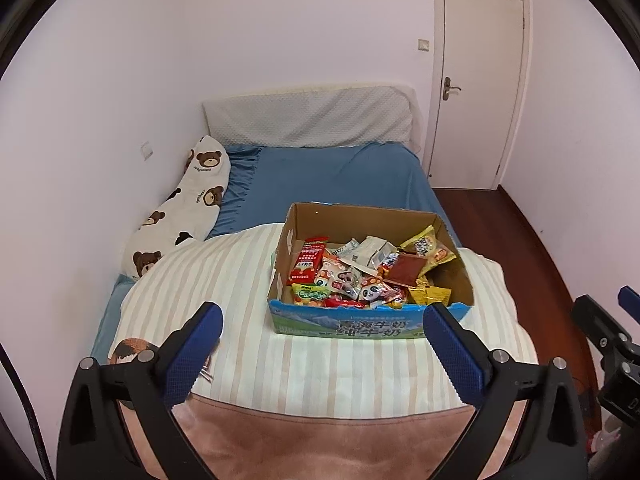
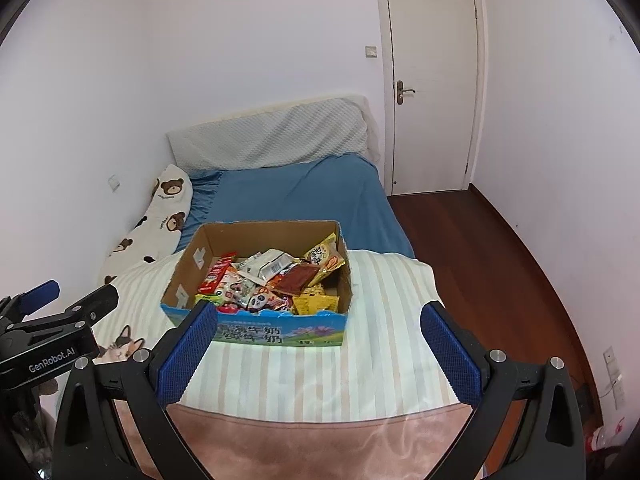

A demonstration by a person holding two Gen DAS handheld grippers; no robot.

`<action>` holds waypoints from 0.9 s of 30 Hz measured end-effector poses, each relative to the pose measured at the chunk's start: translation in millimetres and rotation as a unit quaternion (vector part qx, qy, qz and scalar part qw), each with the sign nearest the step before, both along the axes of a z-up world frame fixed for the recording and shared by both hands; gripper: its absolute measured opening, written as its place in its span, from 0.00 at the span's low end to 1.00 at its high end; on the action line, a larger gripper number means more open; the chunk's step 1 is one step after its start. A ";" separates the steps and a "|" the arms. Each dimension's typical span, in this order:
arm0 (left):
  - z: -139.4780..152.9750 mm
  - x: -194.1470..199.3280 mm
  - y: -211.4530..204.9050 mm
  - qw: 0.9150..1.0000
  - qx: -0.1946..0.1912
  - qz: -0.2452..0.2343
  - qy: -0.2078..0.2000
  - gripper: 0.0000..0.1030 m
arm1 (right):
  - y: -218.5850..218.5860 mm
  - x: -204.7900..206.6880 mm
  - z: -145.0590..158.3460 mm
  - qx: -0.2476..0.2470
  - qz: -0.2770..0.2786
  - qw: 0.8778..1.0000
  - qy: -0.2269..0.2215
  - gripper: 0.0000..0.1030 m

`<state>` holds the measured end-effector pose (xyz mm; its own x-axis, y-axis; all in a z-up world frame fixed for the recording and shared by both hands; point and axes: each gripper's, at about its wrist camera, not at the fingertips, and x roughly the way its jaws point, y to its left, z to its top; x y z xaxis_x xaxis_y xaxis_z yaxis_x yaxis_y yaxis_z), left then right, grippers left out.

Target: Organize snacks

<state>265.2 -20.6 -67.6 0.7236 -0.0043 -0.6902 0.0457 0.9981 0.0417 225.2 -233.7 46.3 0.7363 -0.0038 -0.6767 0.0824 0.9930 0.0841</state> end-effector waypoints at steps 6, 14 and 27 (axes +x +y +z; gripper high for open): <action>-14.2 23.6 -10.1 1.000 0.012 0.000 0.013 1.00 | -1.4 25.9 -14.3 -0.004 -0.004 1.000 0.011 1.00; -33.8 53.2 -16.5 0.999 0.025 -0.001 0.036 1.00 | -3.3 59.4 -38.0 -0.008 -0.007 0.999 0.038 1.00; -56.8 70.8 -16.3 0.997 0.027 0.000 0.071 1.00 | -1.7 81.0 -64.2 -0.009 -0.009 0.998 0.067 1.00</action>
